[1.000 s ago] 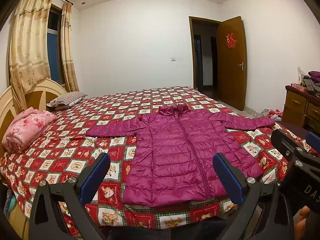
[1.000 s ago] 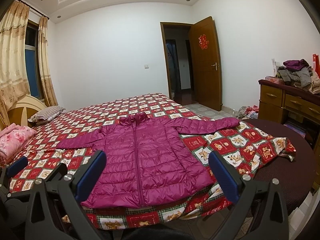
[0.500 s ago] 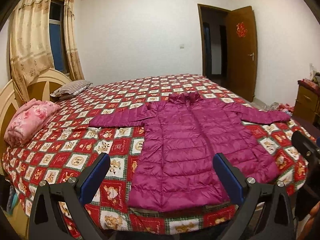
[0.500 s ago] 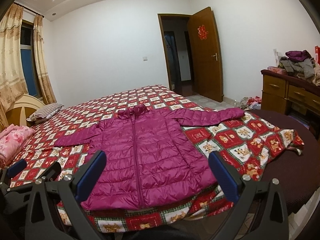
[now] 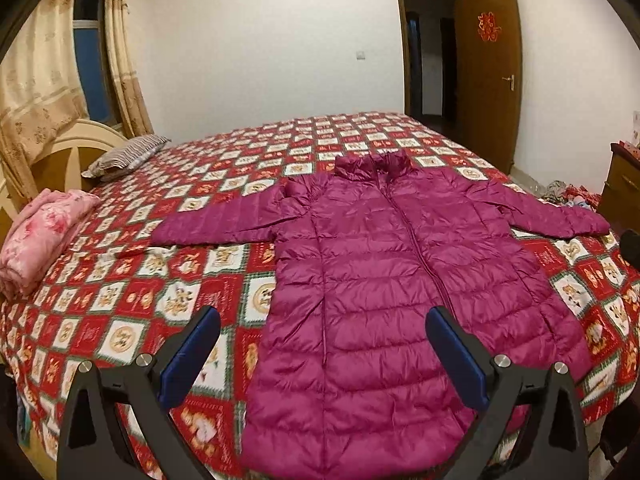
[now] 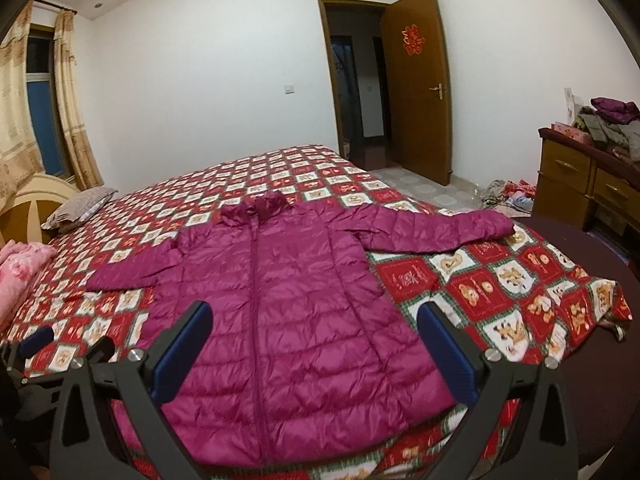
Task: Fold large clothes
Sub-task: 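Reach the right tool to the jacket sleeve and grasp its cuff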
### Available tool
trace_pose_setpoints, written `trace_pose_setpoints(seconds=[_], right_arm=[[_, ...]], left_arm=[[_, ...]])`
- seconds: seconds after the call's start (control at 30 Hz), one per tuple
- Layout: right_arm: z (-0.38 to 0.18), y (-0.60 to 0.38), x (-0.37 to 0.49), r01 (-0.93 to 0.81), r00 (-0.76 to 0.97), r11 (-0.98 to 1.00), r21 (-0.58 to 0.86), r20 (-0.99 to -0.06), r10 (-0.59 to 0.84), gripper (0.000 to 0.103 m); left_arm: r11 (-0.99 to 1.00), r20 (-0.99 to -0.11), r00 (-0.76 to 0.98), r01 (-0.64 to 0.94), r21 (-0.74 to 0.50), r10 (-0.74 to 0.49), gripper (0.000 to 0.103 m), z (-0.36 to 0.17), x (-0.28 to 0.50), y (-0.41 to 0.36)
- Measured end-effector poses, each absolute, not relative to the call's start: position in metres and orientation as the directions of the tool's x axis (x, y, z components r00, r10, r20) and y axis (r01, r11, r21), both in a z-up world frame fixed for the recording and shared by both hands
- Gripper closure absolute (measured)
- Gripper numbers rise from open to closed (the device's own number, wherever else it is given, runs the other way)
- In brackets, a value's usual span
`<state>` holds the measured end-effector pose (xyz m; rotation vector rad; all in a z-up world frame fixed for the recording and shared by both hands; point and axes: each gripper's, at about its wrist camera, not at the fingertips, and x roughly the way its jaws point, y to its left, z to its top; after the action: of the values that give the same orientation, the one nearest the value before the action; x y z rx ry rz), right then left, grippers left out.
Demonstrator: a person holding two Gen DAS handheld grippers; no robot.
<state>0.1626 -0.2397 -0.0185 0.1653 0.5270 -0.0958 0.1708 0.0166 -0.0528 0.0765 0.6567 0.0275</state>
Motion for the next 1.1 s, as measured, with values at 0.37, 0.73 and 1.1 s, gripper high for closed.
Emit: trace_pose_setpoints(seconds=[0.37, 0.73, 1.1], right_arm=[[-0.051, -0.311, 0.224, 0.277, 0.773, 0.937, 0.215, -0.629, -0.084, 0.0], [-0.065, -0.472, 0.313, 0.662, 0.6, 0.744, 0.09, -0.659, -0.454, 0.015], [-0.095, -0.517, 0.363, 0.741, 0.469, 0.67, -0.034, -0.688, -0.553, 0.016]], left_arm=[[0.995, -0.727, 0.68, 0.065, -0.069, -0.095, 0.001, -0.081, 0.282, 0.056], [0.996, -0.728, 0.685, -0.077, -0.054, 0.014, 0.001, -0.117, 0.386, 0.095], [0.996, -0.71, 0.704, -0.081, -0.04, 0.028, 0.001, -0.158, 0.409, 0.087]])
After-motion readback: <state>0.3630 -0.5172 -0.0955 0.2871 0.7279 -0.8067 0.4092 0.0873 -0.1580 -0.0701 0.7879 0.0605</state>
